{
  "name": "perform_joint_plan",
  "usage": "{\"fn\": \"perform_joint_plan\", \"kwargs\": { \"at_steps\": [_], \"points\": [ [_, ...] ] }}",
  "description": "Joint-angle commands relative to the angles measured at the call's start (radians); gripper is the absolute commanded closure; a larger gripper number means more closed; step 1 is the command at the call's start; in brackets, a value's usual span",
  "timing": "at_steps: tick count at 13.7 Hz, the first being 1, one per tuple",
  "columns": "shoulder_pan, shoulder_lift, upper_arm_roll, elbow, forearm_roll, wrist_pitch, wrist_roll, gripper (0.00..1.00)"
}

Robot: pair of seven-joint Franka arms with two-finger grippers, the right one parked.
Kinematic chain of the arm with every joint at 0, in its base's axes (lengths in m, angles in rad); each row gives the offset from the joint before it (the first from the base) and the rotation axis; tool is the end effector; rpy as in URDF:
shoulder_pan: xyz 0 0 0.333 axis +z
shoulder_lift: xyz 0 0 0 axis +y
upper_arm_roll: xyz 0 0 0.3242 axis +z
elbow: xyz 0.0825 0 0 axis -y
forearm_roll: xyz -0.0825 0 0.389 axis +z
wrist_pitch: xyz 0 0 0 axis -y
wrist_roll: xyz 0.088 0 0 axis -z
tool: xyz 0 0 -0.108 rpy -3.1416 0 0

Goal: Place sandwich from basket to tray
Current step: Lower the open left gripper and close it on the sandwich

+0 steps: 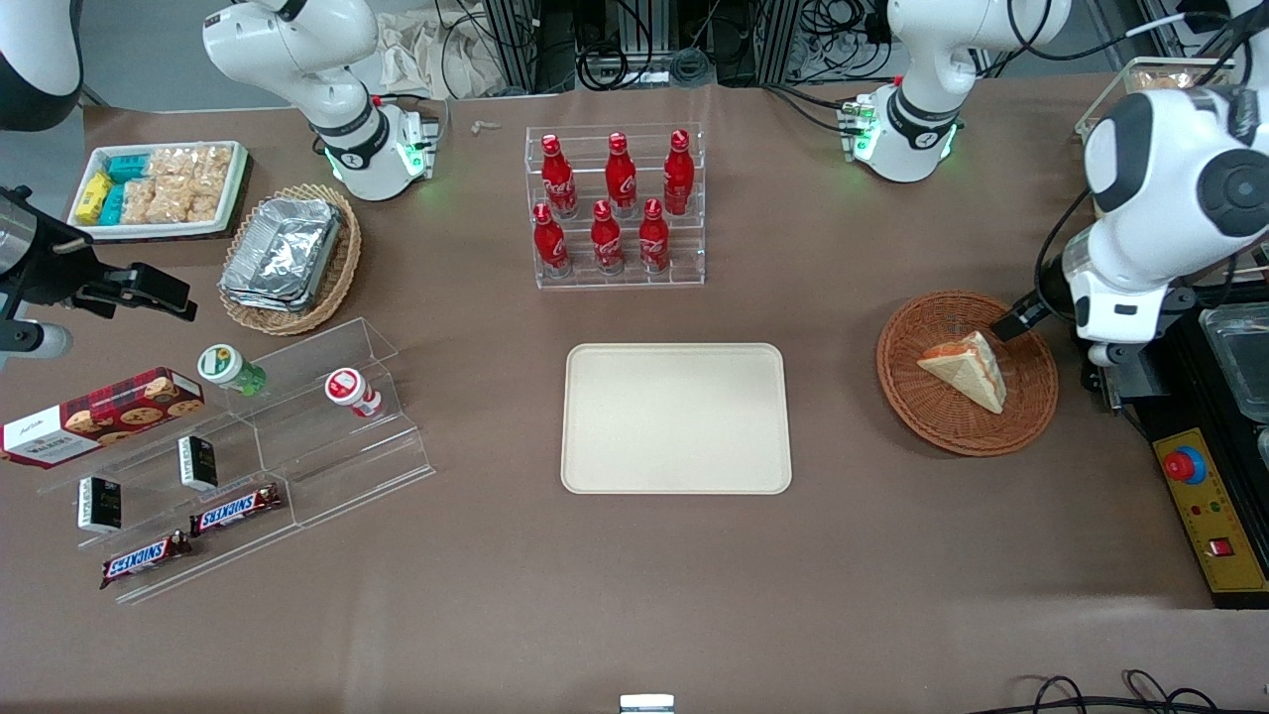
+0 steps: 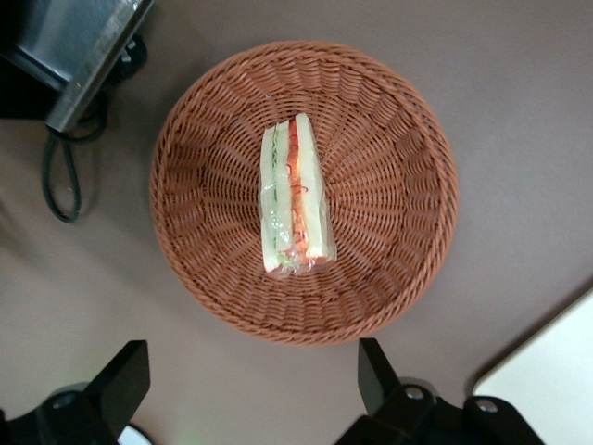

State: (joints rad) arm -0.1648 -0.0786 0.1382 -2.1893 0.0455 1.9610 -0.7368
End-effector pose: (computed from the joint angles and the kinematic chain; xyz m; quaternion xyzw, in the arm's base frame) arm 0.5038 -0.0097 0.4132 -0.9386 -0.3365 0.0641 0.0418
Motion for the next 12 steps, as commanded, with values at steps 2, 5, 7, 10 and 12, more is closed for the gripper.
{"fn": "perform_joint_plan", "kwargs": {
  "at_steps": [2, 5, 7, 10, 12],
  "points": [
    [0.001, 0.032, 0.004, -0.061, 0.01, 0.116, -0.113, 0.0],
    [0.001, 0.083, 0.02, -0.096, 0.01, 0.193, -0.167, 0.0],
    [0.001, 0.118, 0.023, -0.096, 0.008, 0.208, -0.182, 0.0],
    [0.001, 0.186, 0.04, -0.098, -0.007, 0.269, -0.182, 0.0],
    [0.001, 0.221, 0.041, -0.099, -0.016, 0.298, -0.182, 0.0]
  ]
}}
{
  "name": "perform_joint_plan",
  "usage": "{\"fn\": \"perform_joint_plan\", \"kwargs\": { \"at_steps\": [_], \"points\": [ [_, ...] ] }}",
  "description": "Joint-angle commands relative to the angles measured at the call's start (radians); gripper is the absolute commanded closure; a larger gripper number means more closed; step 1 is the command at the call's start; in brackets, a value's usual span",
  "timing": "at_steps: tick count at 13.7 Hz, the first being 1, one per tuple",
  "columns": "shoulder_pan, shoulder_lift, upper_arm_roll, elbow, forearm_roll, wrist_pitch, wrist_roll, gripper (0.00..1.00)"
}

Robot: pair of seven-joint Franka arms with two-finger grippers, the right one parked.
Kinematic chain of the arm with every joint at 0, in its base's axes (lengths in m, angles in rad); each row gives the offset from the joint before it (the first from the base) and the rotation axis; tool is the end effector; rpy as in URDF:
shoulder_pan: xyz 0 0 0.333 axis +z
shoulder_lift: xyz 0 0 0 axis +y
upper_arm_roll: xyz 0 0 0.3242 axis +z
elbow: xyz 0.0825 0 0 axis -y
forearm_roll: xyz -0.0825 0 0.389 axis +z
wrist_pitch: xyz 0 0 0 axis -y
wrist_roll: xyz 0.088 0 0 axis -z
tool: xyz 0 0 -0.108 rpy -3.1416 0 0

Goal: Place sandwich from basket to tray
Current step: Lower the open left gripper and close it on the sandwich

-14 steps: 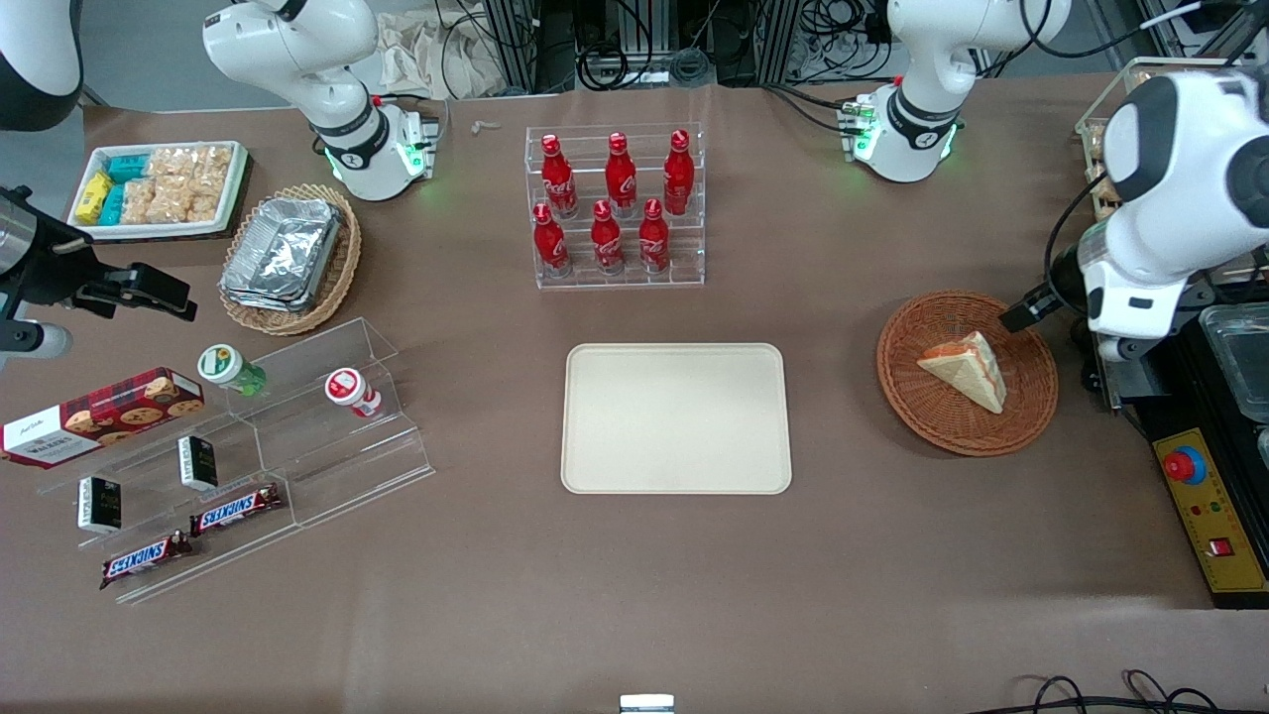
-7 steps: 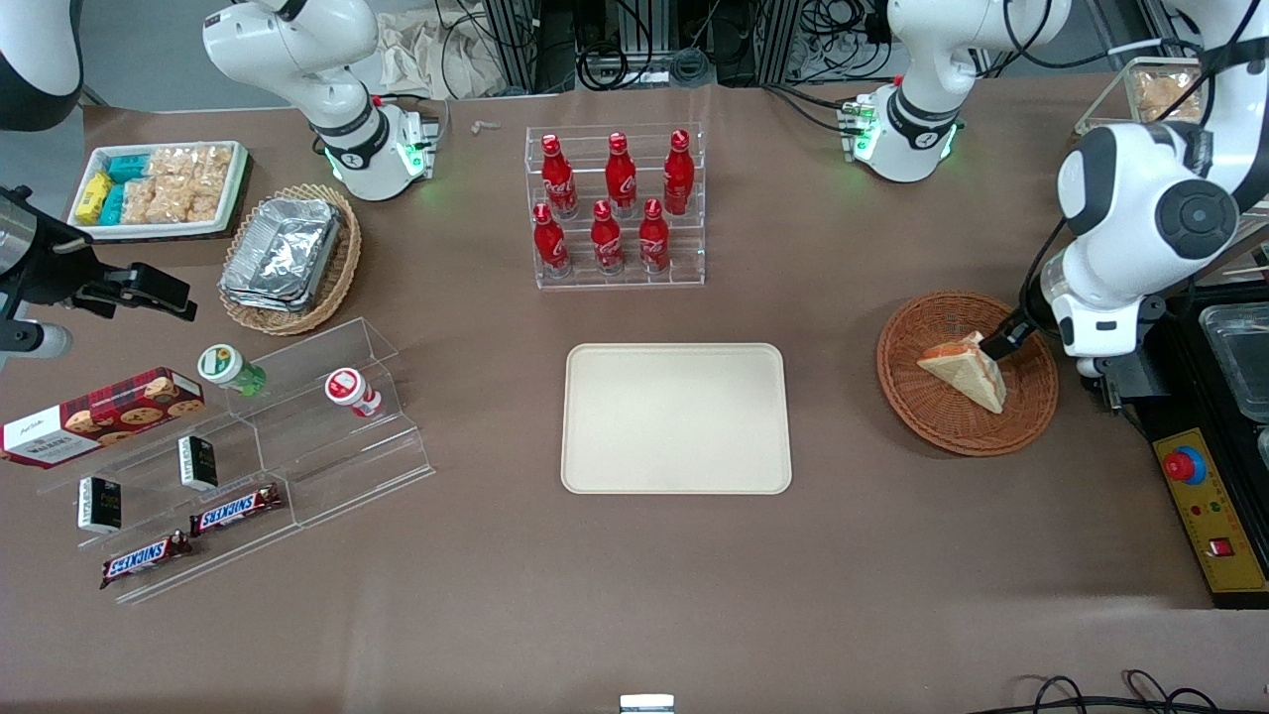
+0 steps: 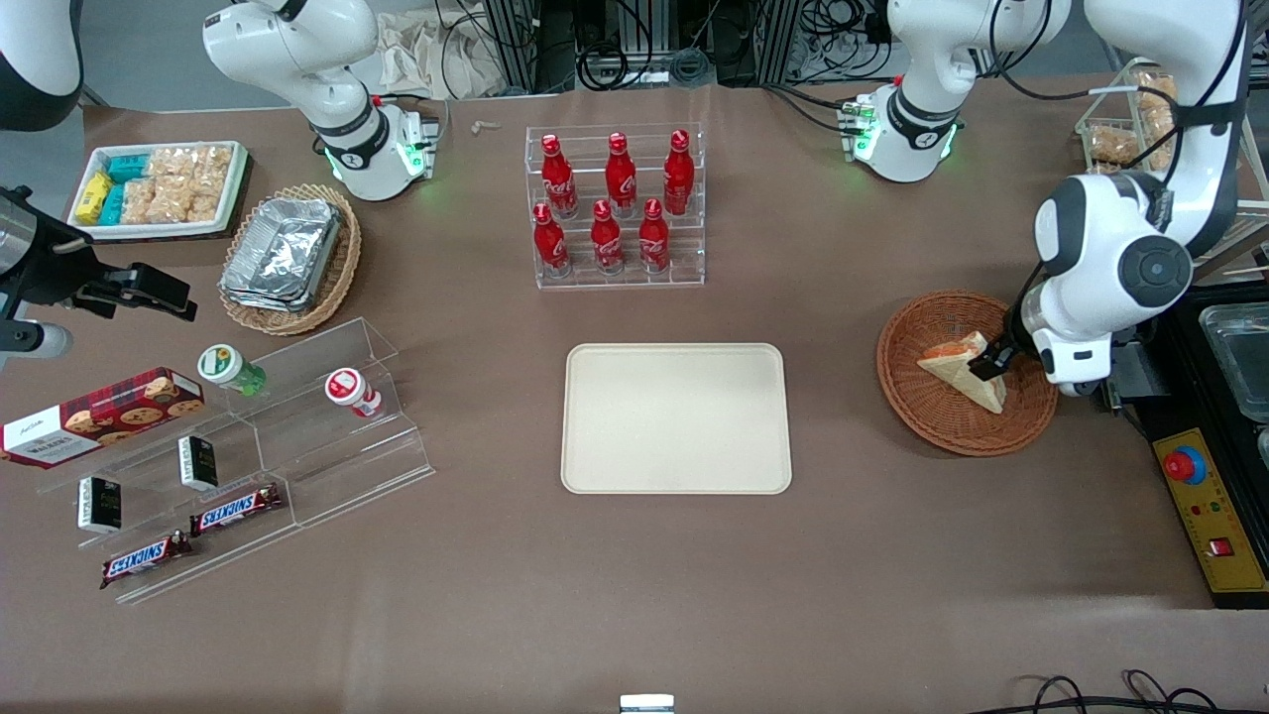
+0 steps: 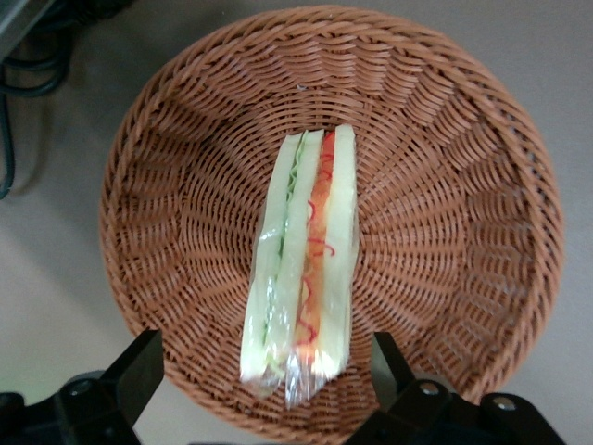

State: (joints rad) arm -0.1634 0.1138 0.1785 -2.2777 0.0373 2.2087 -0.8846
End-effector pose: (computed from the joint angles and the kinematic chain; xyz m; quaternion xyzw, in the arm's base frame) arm 0.5112 0.0092 0.2961 -0.9017 -0.4220 0.0719 0.0599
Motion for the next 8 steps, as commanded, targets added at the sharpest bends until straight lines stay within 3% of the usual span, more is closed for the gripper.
{"fn": "perform_joint_plan", "kwargs": {
  "at_steps": [1, 6, 7, 8],
  "points": [
    [-0.001, 0.049, 0.001, -0.011, -0.008, 0.06, -0.034, 0.0],
    [-0.001, 0.125, 0.003, -0.011, -0.02, 0.132, -0.034, 0.0],
    [-0.001, 0.138, 0.001, -0.011, -0.02, 0.144, -0.034, 0.02],
    [-0.001, 0.144, 0.001, -0.009, -0.022, 0.146, -0.034, 0.1]
  ]
}}
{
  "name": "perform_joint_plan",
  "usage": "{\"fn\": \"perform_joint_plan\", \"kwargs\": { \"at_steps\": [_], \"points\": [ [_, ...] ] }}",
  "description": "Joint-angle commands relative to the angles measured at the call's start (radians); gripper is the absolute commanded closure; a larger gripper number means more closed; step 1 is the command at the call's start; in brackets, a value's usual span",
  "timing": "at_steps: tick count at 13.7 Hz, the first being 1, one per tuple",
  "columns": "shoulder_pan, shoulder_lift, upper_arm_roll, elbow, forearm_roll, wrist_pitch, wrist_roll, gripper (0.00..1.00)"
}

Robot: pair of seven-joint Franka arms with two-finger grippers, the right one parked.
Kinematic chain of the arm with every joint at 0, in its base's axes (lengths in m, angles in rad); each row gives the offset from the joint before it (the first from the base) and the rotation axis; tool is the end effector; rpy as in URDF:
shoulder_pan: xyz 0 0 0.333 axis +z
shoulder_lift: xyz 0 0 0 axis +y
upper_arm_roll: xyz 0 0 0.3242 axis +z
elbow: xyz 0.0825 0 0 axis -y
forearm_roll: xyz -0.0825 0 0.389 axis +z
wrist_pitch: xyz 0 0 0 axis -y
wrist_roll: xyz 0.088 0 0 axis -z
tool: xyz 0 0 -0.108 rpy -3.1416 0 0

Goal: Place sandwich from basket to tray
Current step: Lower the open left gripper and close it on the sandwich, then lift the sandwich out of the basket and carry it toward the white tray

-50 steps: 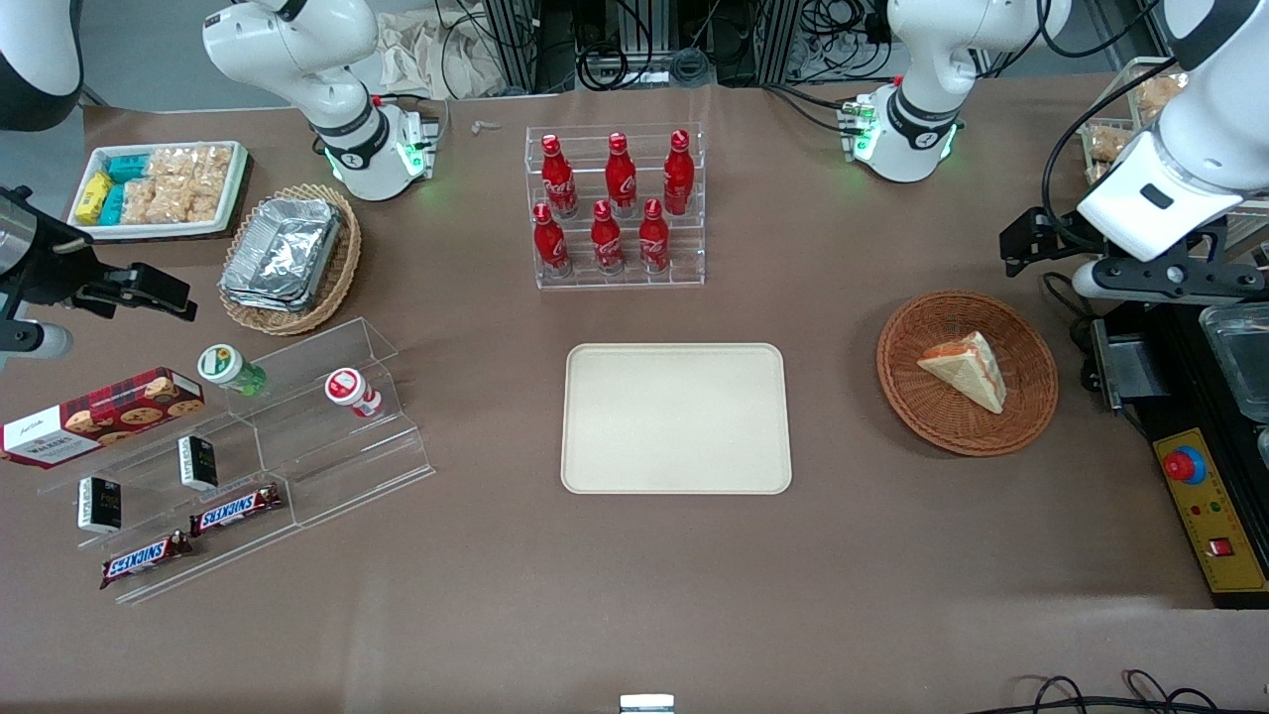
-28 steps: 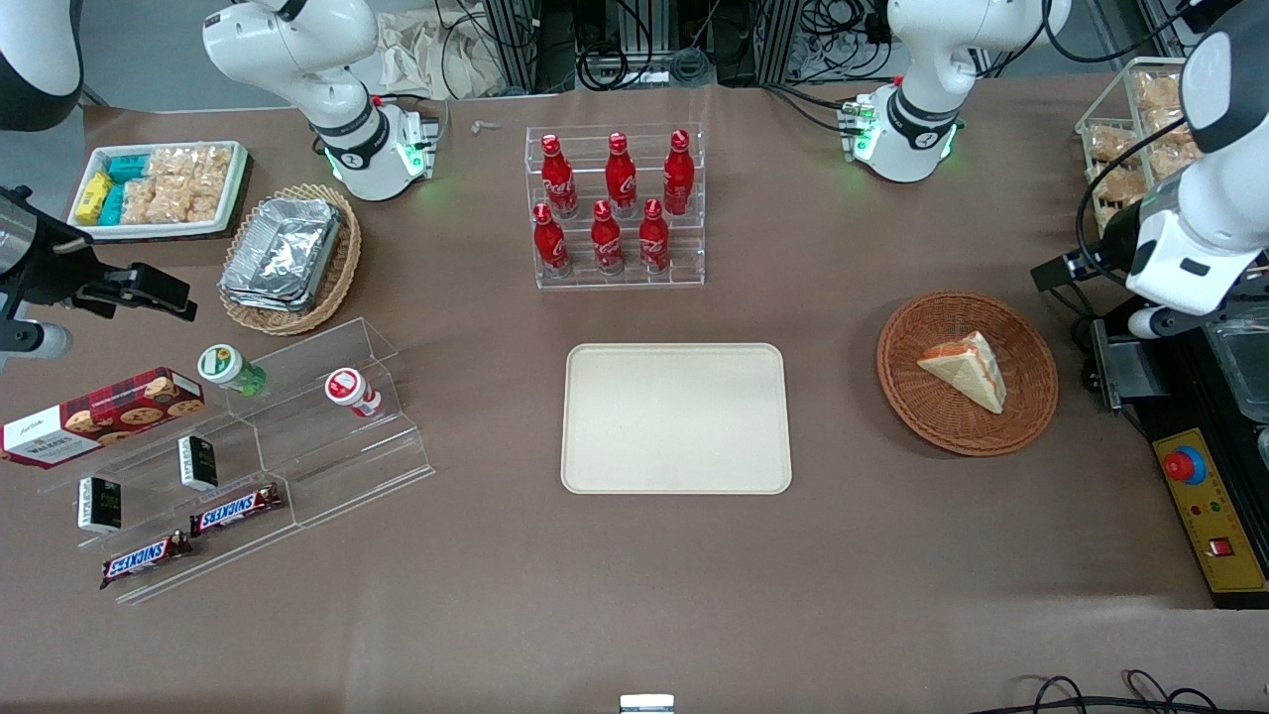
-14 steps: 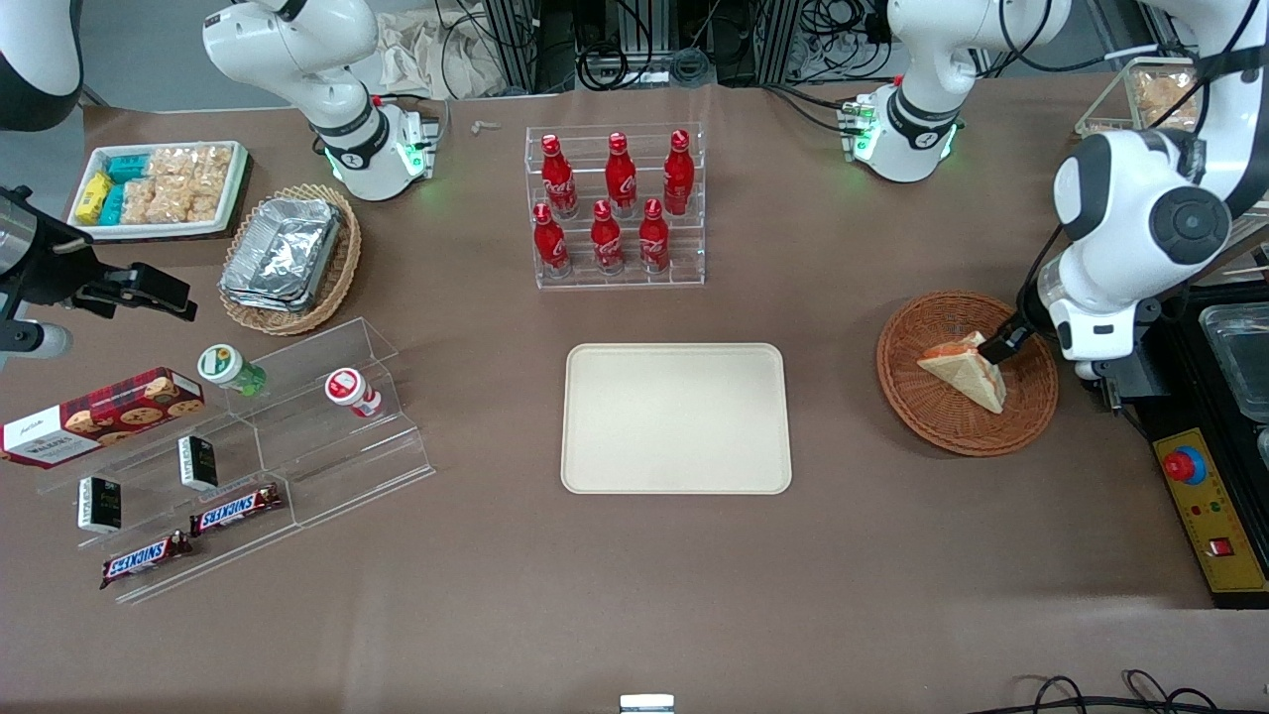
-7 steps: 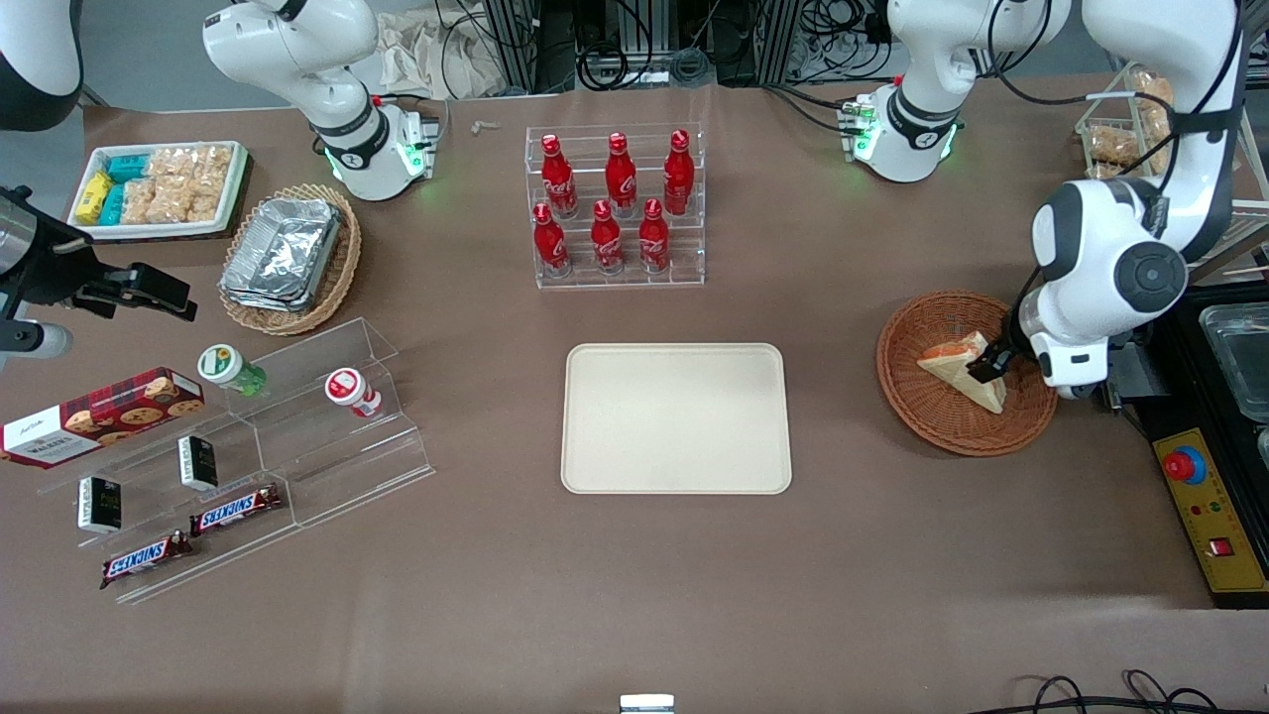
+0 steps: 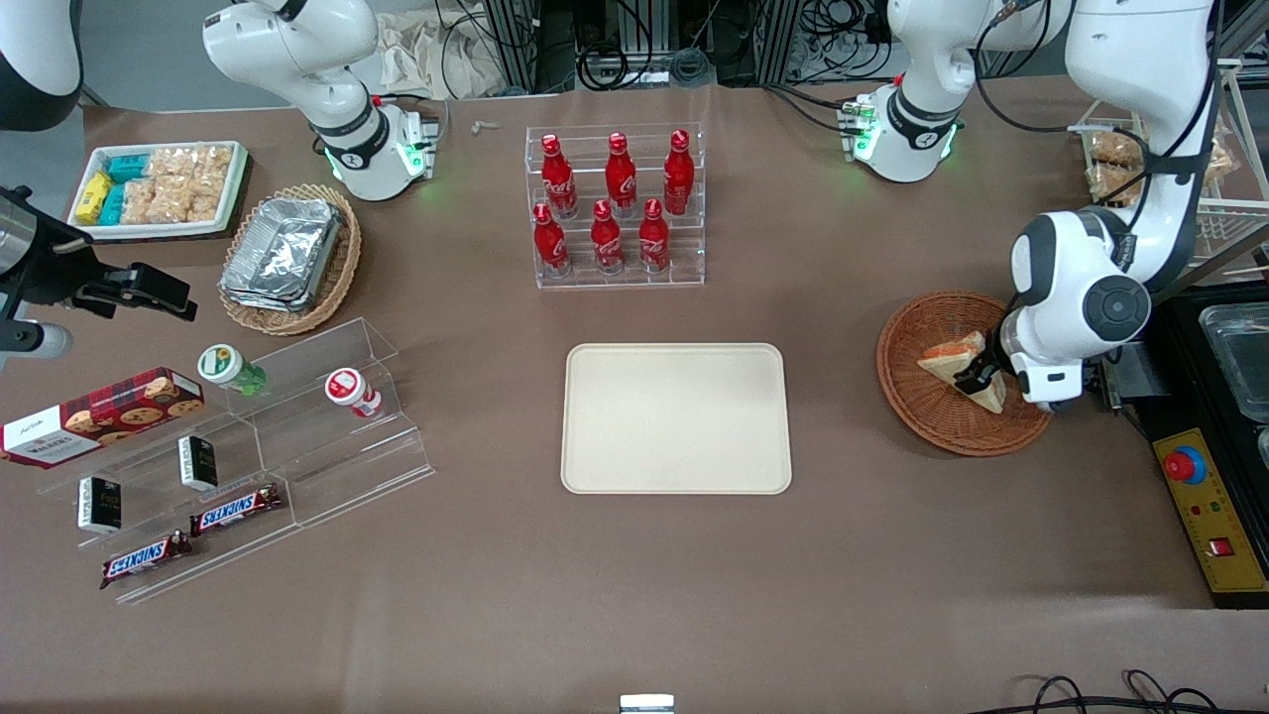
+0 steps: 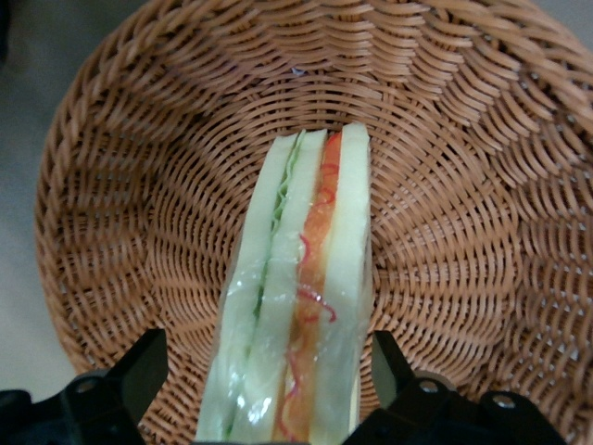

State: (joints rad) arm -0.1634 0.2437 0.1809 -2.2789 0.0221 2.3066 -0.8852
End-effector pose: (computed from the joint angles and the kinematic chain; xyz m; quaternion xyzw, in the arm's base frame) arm 0.5143 0.0110 0.2365 -0.8981 -0.4258 0.0839 0.0711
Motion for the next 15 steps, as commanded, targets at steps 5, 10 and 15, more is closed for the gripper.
{"fn": "perform_joint_plan", "kwargs": {
  "at_steps": [5, 10, 15],
  "points": [
    [-0.005, -0.013, -0.011, 0.002, -0.056, 0.048, -0.031, 1.0],
    [-0.007, -0.173, -0.011, 0.054, -0.053, -0.168, 0.101, 1.0],
    [-0.011, -0.219, -0.027, 0.264, -0.041, -0.459, 0.305, 1.0]
  ]
}}
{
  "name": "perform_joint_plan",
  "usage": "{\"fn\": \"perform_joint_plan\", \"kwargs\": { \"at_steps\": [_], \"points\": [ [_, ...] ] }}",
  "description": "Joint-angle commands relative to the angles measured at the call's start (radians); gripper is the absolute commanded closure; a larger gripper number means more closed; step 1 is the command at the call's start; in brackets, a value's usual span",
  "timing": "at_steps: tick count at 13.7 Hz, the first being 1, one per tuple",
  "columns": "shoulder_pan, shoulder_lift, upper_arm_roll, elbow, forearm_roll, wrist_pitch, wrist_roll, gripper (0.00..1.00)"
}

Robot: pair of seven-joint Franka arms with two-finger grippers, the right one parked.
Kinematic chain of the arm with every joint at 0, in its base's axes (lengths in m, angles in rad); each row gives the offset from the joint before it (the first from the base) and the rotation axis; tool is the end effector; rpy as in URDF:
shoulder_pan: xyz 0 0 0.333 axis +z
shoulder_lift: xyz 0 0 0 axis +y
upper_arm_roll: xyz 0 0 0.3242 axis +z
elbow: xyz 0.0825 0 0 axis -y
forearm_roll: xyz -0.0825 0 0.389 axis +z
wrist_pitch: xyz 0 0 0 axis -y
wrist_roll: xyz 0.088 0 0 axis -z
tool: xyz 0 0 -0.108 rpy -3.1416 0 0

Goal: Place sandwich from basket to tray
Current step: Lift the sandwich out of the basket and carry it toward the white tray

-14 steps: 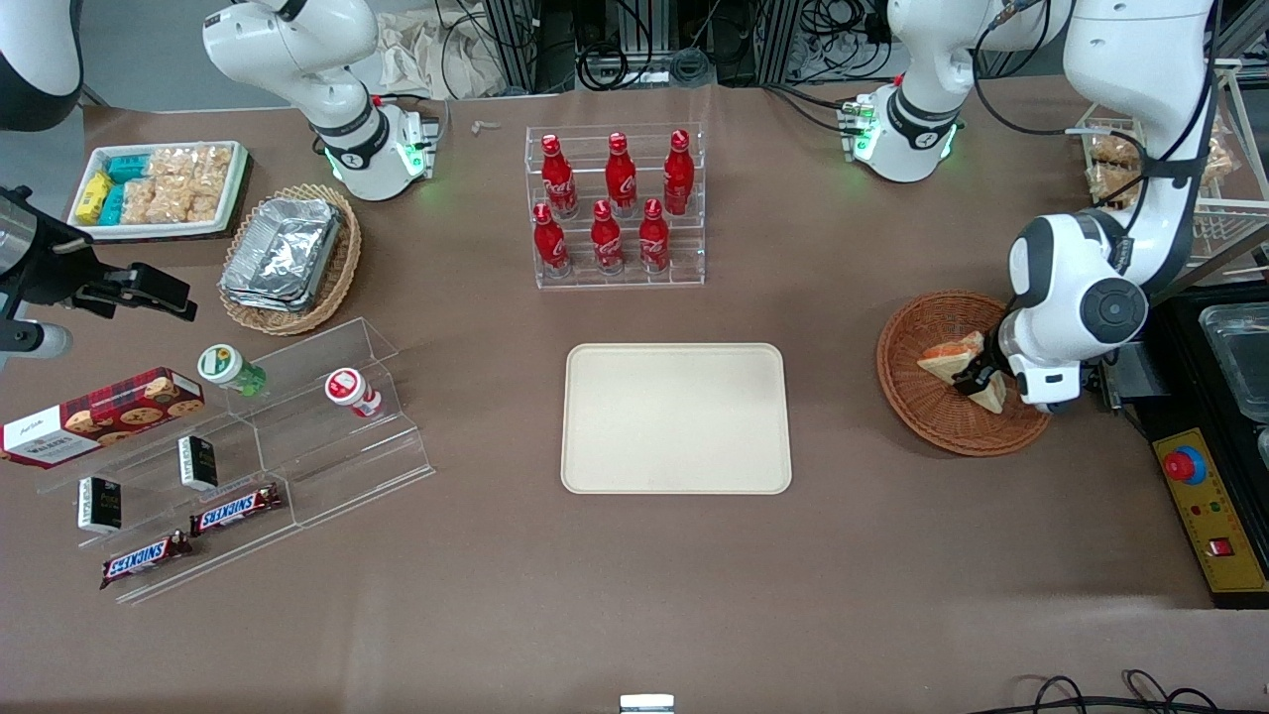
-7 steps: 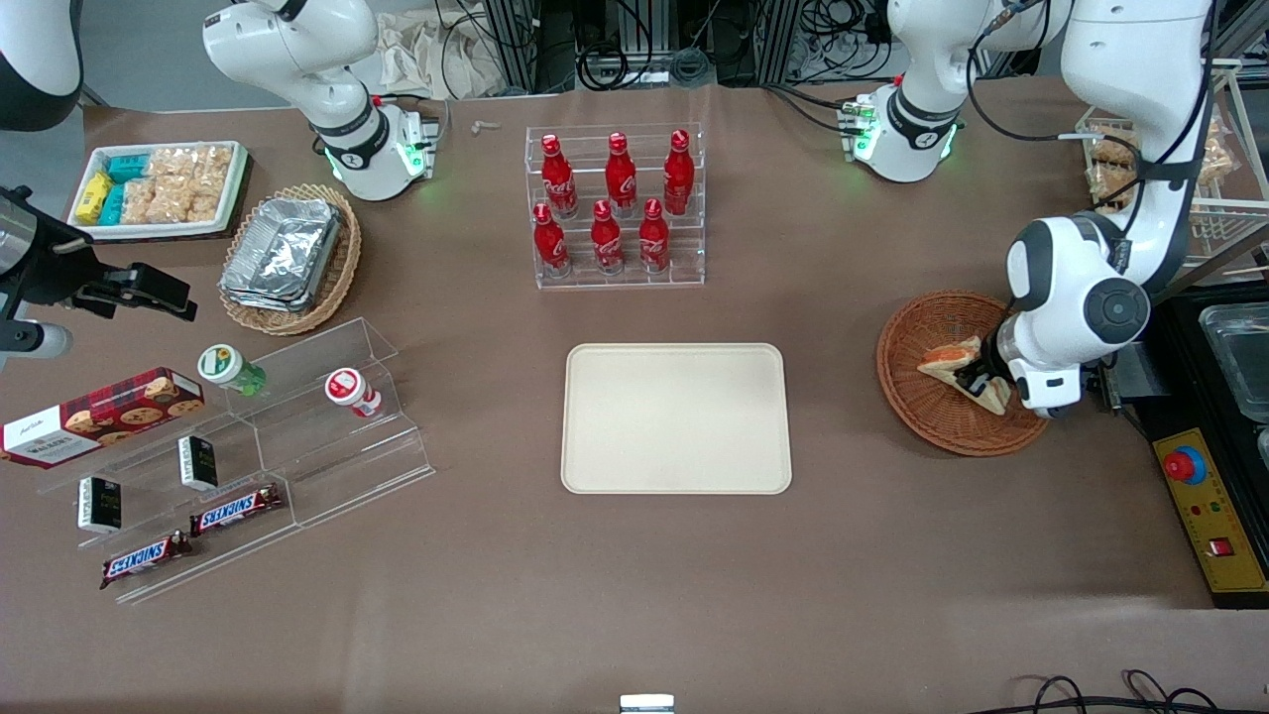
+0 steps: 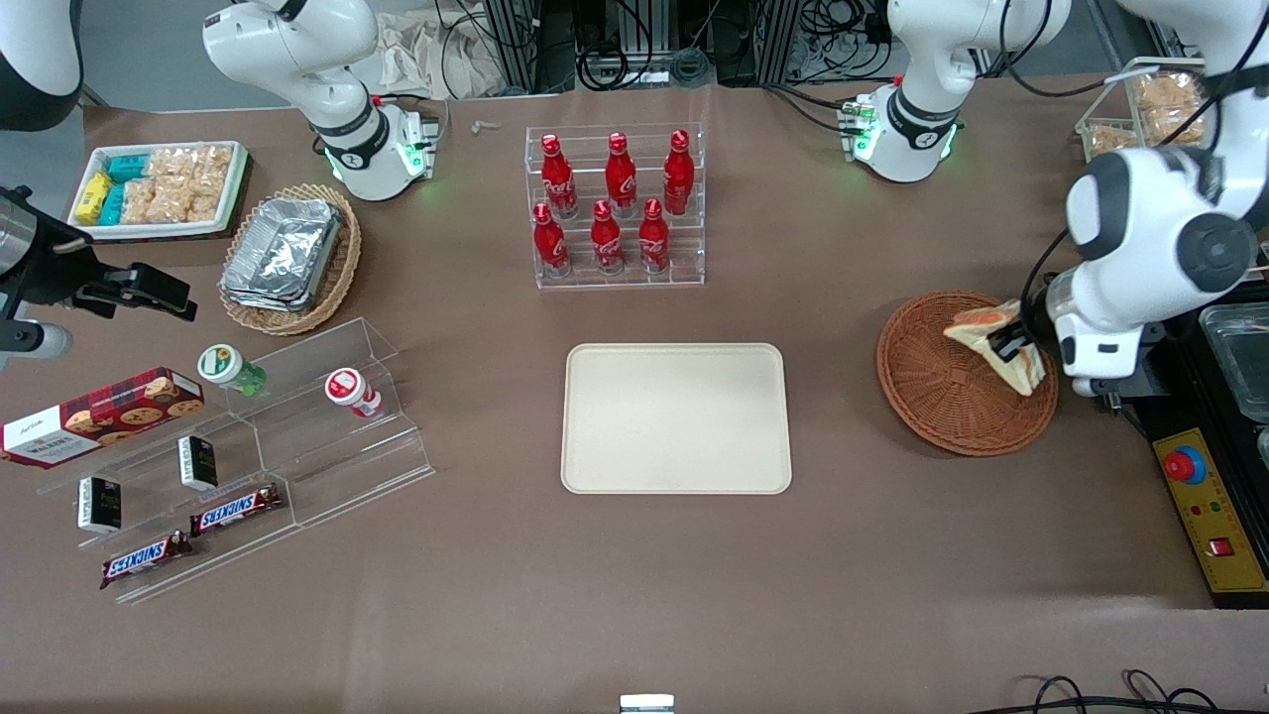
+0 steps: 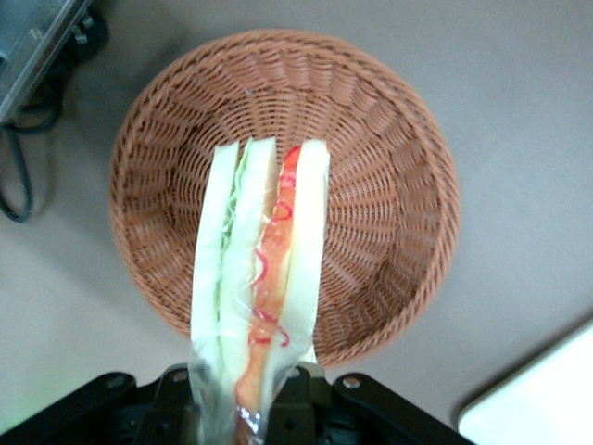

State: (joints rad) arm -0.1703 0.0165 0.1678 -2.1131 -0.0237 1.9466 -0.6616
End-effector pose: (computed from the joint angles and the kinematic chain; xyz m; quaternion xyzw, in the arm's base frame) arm 0.5283 -0.0031 0.3974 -0.9404 -0.3274 0.0893 0.0210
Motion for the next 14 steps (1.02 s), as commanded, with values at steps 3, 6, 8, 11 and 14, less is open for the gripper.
{"fn": "perform_joint_plan", "kwargs": {
  "at_steps": [3, 6, 8, 11, 14],
  "points": [
    [-0.005, 0.003, -0.056, 0.205, 0.005, -0.216, 0.322, 1.0],
    [-0.003, -0.006, -0.157, 0.242, 0.01, -0.221, 0.476, 1.0],
    [-0.002, 0.008, -0.229, 0.28, 0.004, -0.212, 0.502, 1.0],
    [-0.003, 0.028, -0.325, 0.298, -0.009, -0.21, 0.49, 1.0],
    [-0.002, 0.068, -0.437, 0.309, 0.01, -0.186, 0.391, 1.0]
  ]
}}
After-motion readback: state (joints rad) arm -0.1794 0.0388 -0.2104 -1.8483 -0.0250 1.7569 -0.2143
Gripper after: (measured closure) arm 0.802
